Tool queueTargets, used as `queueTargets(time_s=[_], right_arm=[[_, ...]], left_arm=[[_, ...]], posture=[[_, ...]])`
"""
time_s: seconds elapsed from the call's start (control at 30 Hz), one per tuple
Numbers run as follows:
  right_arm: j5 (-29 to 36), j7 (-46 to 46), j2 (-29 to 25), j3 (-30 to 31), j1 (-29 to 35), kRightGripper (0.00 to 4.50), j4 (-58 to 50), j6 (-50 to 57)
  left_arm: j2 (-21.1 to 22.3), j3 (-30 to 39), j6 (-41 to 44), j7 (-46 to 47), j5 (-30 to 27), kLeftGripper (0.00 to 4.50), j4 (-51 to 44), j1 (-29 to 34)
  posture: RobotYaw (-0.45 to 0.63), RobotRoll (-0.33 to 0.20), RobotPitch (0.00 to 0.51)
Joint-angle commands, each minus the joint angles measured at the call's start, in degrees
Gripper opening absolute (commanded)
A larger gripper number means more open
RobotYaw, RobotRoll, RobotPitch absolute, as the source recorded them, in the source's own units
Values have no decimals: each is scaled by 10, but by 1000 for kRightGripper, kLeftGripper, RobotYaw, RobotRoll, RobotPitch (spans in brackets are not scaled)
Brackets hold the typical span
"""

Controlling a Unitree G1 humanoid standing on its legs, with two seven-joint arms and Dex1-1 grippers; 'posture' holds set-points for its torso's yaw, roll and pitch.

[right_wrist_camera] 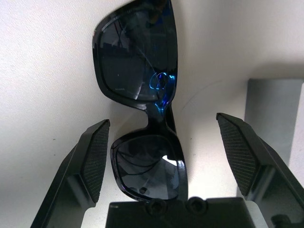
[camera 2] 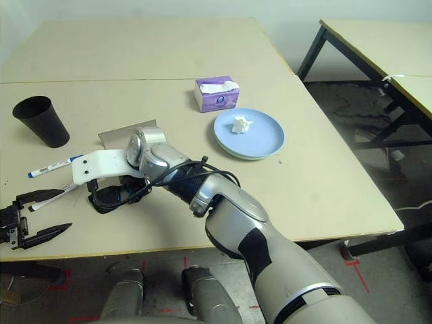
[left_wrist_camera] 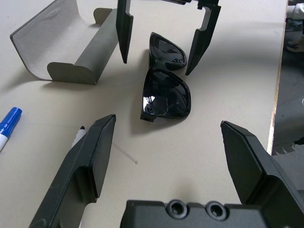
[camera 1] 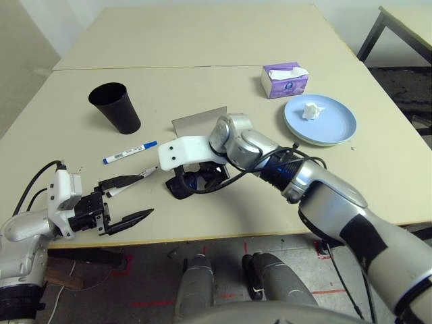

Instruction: Organize and tidy the items on the table.

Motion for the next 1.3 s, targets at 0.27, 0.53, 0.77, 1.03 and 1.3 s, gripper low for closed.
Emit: queueTargets(time_s=[0.27,0.53,0.77,1.03,1.3], right_arm=[[-1,23,17,-8,-17,4475,17,13],[-1,22,21,-8,-18,4475,22,9],[0,28,18,-7,-14,3588,19,11],[3,34,19,-10,-11,738,13,18],[0,40,17,-13,-10,148,13,18]], left_arm=[[0,3,-23,-10,8,4500,39,-1],[-7,0,-31,-8,8,4500,41,4],[-9,0,-31,-7,8,4500,40,6],[-9,-1,-32,-6,9,4500,46,-3],[-15,-3,-29,-1,8,4500,40,-6]], posture=[[40,0,146],[41,0,143],[39,0,145],[39,0,142],[41,0,147]])
